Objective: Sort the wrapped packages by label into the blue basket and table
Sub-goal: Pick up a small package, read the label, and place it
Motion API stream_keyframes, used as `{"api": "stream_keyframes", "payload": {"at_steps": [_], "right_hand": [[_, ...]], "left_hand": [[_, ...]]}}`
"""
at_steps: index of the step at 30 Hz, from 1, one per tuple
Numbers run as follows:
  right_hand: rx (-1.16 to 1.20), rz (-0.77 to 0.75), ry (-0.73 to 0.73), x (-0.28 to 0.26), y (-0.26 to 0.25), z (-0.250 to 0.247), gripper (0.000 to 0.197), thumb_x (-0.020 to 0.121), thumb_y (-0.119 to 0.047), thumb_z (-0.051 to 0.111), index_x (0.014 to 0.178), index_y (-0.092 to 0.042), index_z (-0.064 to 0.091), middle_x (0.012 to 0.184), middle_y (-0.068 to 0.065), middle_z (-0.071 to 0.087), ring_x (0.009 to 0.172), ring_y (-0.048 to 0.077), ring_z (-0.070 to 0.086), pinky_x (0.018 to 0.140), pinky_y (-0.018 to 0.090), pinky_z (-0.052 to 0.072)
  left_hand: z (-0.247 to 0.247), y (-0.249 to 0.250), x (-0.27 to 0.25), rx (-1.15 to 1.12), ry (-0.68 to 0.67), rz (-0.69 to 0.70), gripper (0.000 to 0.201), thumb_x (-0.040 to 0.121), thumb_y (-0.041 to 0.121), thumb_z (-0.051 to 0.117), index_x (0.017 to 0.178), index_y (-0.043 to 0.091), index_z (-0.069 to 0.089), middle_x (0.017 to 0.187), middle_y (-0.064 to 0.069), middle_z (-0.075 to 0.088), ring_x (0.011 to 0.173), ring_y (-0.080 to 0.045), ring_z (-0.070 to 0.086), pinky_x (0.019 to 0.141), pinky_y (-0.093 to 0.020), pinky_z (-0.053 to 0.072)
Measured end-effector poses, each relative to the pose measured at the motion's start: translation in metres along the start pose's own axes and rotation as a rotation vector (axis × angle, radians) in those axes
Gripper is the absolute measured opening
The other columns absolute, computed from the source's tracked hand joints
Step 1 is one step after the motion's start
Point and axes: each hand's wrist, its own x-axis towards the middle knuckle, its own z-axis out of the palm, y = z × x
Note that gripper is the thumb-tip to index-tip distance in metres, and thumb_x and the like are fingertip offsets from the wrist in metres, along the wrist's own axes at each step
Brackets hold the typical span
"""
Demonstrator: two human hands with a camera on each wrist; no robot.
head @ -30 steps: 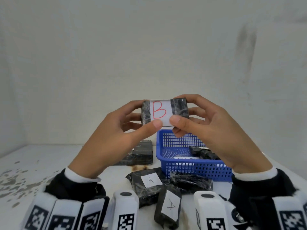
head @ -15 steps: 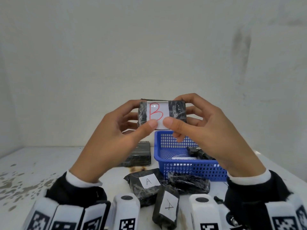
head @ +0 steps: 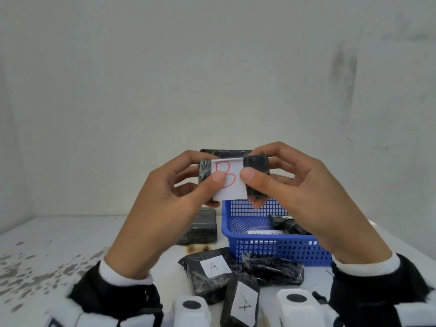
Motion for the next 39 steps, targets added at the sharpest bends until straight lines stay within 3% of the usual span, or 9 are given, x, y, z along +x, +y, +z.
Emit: {"api": "stream_keyframes", "payload": {"at_steps": [15,17,21,23,26,28,30,33,39], "right_hand": [[-0.042,-0.068,0.006,0.0,0.001,0.003,0.024,0.072,-0.046,0.07,0.085,-0.026,0.071,0.087,-0.005,0.07,0.064,0.027,0.073,0.072,0.039,0.061],[-0.053,-0.068,0.0,0.0,0.001,0.003,0.024,0.073,-0.046,0.069,0.086,-0.026,0.07,0.088,-0.008,0.07,0.068,0.028,0.073,0.072,0.042,0.062],[-0.033,-0.068,-0.007,-0.001,-0.001,0.004,0.019,0.078,-0.037,0.071,0.088,-0.021,0.07,0.093,-0.005,0.068,0.073,0.023,0.074,0.065,0.029,0.057],[-0.047,-0.055,-0.01,-0.003,-0.003,0.005,0.022,0.078,-0.043,0.069,0.089,-0.023,0.07,0.095,-0.007,0.068,0.071,0.025,0.072,0.07,0.045,0.059],[-0.017,-0.034,-0.004,-0.004,-0.003,0.007,0.021,0.084,-0.044,0.066,0.098,-0.029,0.071,0.104,-0.011,0.069,0.077,0.027,0.072,0.079,0.059,0.057],[0.008,-0.034,-0.002,-0.002,-0.001,0.01,0.015,0.091,-0.025,0.068,0.101,-0.035,0.066,0.111,-0.009,0.067,0.082,0.026,0.074,0.08,0.05,0.06],[0.017,-0.038,-0.004,-0.002,0.001,0.013,0.032,0.089,-0.014,0.069,0.101,-0.041,0.057,0.116,-0.005,0.064,0.085,0.025,0.075,0.083,0.044,0.061],[0.061,0.001,0.004,-0.002,0.001,0.014,0.042,0.087,-0.018,0.072,0.112,-0.042,0.049,0.118,-0.001,0.064,0.087,0.023,0.076,0.091,0.043,0.059],[0.027,0.048,-0.015,-0.001,0.001,0.015,0.035,0.089,-0.018,0.07,0.118,-0.035,0.062,0.104,0.002,0.076,0.092,0.019,0.075,0.099,0.046,0.053]], "left_hand": [[0.005,0.004,-0.001,0.017,0.067,0.025,0.027,0.075,0.051,0.076,0.081,0.024,0.072,0.087,0.007,0.07,0.066,-0.015,0.064,0.073,-0.031,0.05],[0.005,0.004,-0.001,0.011,0.081,0.025,0.022,0.076,0.045,0.074,0.079,0.024,0.071,0.085,0.009,0.068,0.064,-0.013,0.06,0.072,-0.03,0.047],[0.005,0.005,-0.002,-0.08,0.084,0.008,0.017,0.078,0.036,0.069,0.086,0.021,0.068,0.089,-0.004,0.07,0.073,-0.015,0.07,0.06,-0.033,0.055],[0.005,0.005,-0.001,-0.125,0.105,-0.006,0.02,0.081,0.023,0.074,0.094,0.022,0.059,0.093,-0.012,0.069,0.072,-0.018,0.071,0.055,-0.033,0.055],[0.003,0.002,0.001,-0.164,0.099,-0.076,0.049,0.07,0.021,0.073,0.113,0.029,0.051,0.096,-0.015,0.072,0.078,-0.024,0.073,0.065,-0.039,0.059],[0.001,0.0,0.002,-0.138,0.045,-0.121,0.054,0.068,0.021,0.067,0.12,0.025,0.055,0.094,-0.009,0.076,0.084,-0.024,0.074,0.079,-0.043,0.059],[-0.001,-0.002,0.004,-0.095,0.008,-0.133,0.044,0.075,0.014,0.071,0.118,0.019,0.062,0.095,-0.006,0.076,0.09,-0.023,0.073,0.088,-0.044,0.056],[-0.005,-0.001,0.004,-0.09,0.015,-0.113,0.033,0.084,0.006,0.068,0.114,0.022,0.065,0.094,-0.006,0.077,0.092,-0.024,0.073,0.085,-0.036,0.059],[-0.007,0.004,0.002,-0.089,0.014,-0.077,0.041,0.072,0.015,0.072,0.112,0.027,0.068,0.096,-0.005,0.077,0.092,-0.023,0.073,0.085,-0.034,0.057]]}}
